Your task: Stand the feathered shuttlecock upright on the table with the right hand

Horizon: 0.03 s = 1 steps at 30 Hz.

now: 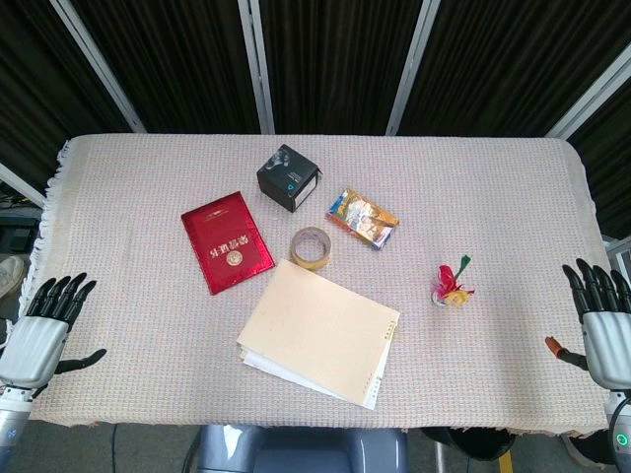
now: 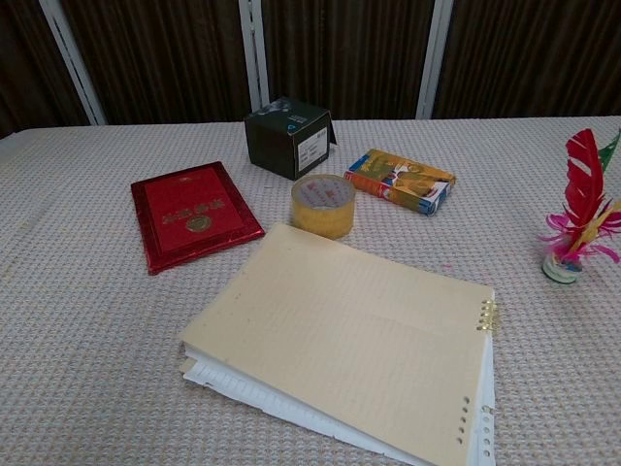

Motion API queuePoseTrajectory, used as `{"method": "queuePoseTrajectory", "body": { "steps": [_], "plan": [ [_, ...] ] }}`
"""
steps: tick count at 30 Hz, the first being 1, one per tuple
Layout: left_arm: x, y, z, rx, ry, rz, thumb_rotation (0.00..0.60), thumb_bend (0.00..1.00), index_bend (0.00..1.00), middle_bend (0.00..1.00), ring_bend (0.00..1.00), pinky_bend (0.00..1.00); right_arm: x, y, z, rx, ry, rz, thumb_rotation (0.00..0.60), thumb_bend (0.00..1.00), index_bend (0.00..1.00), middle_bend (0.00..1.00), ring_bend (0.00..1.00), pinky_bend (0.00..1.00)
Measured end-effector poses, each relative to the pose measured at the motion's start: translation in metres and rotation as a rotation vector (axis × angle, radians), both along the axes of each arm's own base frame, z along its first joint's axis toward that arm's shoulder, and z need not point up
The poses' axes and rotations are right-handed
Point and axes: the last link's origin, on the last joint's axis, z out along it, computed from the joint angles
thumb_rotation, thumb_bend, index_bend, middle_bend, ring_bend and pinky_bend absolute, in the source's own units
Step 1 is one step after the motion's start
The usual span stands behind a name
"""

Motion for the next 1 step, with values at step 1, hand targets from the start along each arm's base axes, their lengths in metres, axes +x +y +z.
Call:
{"method": "queuePoseTrajectory", "body": {
  "steps": [1],
  "plan": [
    [0.0012, -0.0011, 0.0005, 0.007, -0.004, -0.009, 0.510, 0.02, 0.00, 0.00, 0.00, 0.00, -0.0059, 0.0023, -0.0016, -0.002, 0.007, -0.012, 0.600, 0.10, 0.04, 0.00, 0.00, 0.00]
  ]
}}
